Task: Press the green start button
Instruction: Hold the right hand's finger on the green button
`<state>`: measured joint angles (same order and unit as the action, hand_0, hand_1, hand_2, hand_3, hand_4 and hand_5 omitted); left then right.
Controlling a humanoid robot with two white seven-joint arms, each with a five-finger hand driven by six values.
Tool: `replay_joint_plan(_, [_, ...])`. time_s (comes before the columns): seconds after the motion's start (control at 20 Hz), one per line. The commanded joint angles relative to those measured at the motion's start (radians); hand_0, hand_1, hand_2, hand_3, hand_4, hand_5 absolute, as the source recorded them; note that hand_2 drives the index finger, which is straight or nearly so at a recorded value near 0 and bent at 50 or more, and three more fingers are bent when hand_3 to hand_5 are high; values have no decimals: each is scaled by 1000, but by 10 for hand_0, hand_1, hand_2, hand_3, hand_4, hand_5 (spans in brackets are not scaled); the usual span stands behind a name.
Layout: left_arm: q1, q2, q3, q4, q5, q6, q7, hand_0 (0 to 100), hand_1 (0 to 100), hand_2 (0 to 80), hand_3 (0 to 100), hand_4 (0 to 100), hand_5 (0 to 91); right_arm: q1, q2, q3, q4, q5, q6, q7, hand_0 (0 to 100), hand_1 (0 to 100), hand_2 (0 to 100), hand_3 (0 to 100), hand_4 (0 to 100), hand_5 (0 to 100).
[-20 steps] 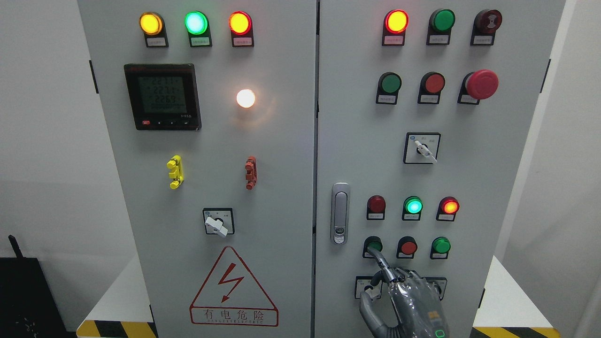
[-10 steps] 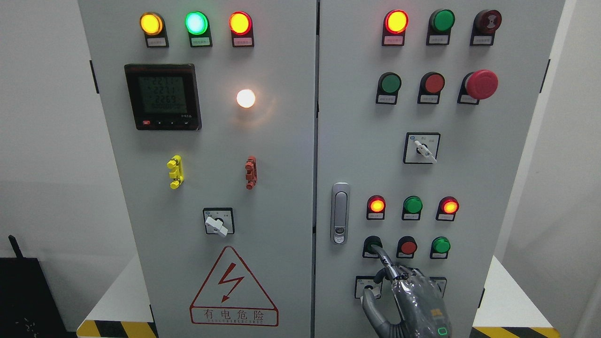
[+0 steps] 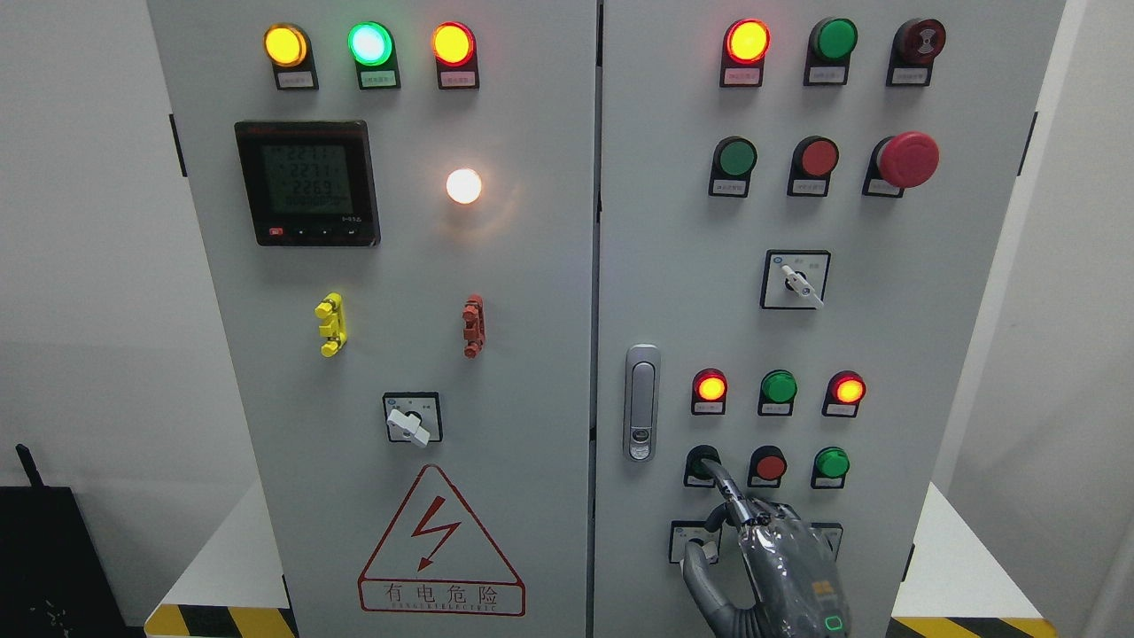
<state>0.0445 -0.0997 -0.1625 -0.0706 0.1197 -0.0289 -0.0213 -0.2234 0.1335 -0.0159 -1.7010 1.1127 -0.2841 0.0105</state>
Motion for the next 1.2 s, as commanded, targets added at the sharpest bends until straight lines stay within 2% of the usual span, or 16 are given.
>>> replay_joint_plan(0.0, [0,0,0,0,0,0,0,120,556,0,0,0,0,-1,0,-18,3,-1,-3,2,715,399,0,562,554,388])
replay_joint_plan(0.75, [0,0,0,0,0,0,0,120,556,0,0,0,0,26,2,-21,-42,-8,-6,-1,719,405,0,569,553,390])
replay_joint_plan(1.15, [0,0,0,0,0,0,0,120,556,0,0,0,0,49,2,-22,-80,-24,-10,-3,755,415,0,567,554,390])
